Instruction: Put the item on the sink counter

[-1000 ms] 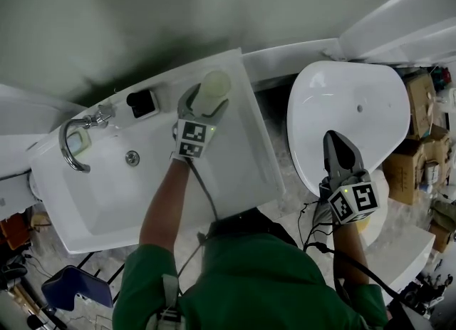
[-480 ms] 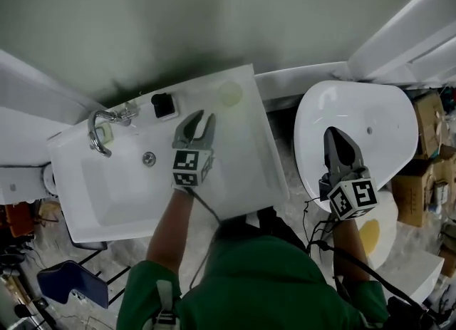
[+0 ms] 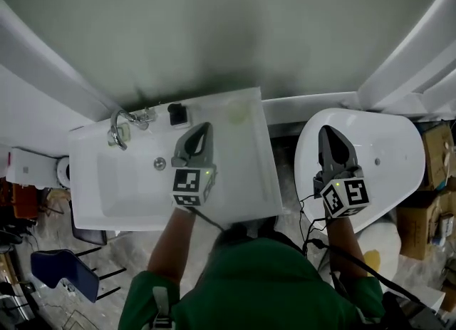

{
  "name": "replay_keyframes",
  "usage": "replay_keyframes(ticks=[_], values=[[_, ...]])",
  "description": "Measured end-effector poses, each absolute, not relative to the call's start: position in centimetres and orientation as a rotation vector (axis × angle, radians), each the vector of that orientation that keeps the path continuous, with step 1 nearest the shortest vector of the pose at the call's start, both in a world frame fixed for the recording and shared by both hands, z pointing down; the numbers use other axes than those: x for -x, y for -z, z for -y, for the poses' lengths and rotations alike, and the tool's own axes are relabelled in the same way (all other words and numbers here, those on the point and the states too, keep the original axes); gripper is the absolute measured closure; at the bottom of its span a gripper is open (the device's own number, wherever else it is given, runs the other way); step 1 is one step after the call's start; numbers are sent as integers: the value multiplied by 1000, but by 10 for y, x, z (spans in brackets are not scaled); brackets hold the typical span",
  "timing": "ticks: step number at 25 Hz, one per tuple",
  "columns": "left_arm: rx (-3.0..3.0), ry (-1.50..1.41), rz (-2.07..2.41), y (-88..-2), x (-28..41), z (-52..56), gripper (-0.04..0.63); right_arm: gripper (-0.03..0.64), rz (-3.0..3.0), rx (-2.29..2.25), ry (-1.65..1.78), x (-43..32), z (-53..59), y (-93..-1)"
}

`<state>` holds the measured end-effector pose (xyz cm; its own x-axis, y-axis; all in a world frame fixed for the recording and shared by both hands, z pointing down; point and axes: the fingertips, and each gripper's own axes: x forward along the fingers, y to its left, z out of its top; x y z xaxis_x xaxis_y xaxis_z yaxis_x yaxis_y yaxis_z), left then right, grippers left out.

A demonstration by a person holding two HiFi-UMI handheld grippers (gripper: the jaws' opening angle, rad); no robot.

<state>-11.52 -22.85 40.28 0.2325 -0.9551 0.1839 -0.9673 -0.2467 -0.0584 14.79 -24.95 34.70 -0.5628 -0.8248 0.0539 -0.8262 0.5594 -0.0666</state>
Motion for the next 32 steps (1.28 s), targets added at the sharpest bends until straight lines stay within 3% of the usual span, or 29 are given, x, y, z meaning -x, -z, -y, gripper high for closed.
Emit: replay_keyframes(ticks=[20, 32], values=[[-2491, 3, 2139, -278, 90, 191, 597, 620, 2905, -1400, 56, -157, 253, -277], [-2489, 30, 2200, -259, 89, 187, 597, 620, 2936, -1343, 105, -151, 253, -266]])
